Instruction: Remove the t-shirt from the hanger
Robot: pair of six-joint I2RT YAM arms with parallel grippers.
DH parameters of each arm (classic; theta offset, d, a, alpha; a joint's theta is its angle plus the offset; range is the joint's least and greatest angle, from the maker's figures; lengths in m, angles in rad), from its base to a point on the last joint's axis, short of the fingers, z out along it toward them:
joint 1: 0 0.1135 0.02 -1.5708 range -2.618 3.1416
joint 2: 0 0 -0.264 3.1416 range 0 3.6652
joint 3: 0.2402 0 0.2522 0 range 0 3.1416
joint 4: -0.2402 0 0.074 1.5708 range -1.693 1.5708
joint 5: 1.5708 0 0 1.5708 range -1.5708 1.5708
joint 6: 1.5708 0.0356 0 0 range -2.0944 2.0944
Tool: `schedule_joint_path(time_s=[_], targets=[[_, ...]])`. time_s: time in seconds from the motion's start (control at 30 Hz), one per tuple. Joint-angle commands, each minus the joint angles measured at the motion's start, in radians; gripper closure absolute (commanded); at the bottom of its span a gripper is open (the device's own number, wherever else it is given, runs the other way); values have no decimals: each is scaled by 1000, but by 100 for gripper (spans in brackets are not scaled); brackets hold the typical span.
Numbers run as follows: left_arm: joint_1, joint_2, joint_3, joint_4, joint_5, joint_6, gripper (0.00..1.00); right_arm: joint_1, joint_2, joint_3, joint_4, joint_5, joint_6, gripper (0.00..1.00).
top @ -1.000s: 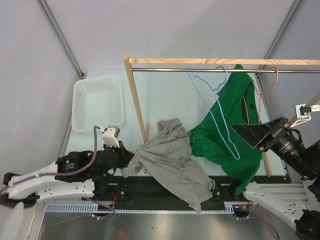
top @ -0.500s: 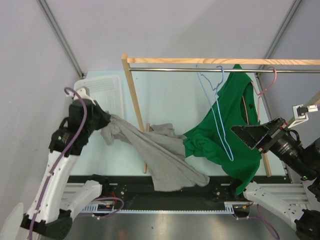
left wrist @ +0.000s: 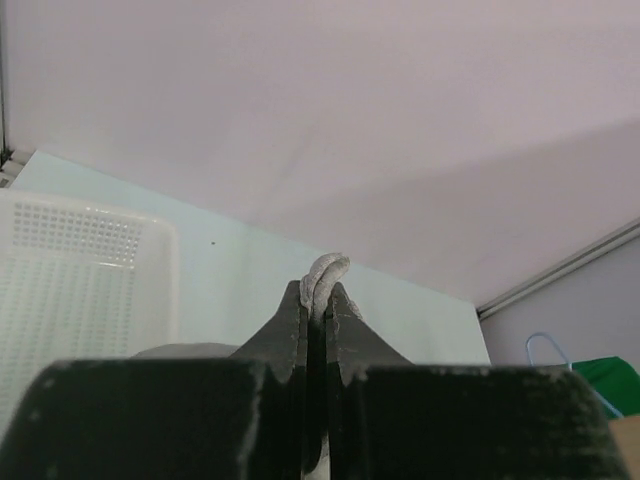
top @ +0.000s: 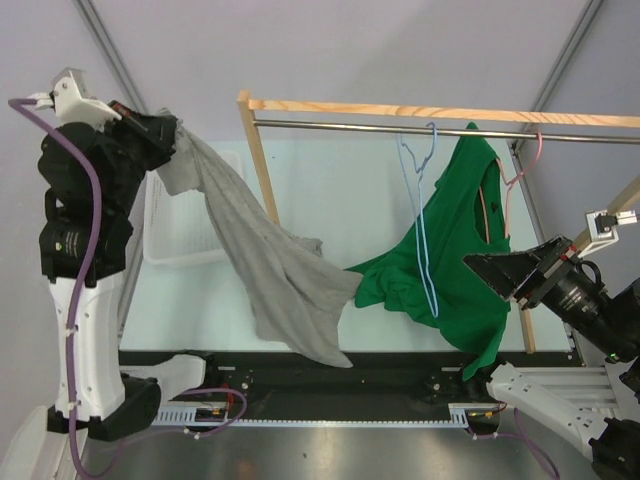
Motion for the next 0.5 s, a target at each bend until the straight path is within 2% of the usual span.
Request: schedule_joint_path(time_s=[0.0, 0.1, 0.27, 0.33, 0.47], targets=[[20, -54, -125, 52, -45, 50, 100, 5, 11, 20, -17, -7, -12, 0], [29, 20, 11, -31, -61, 106, 100, 5, 22, 35, -28, -10, -23, 0], [31, 171, 380, -169, -149, 150, 100, 5, 11, 43, -34, 7, -17, 0], [31, 184, 482, -160, -162, 153, 100, 8, 13, 46, -37, 8, -22, 0], [31, 170, 487, -57, -128, 137, 100, 6, 24, 69, -52, 10, -20, 0]])
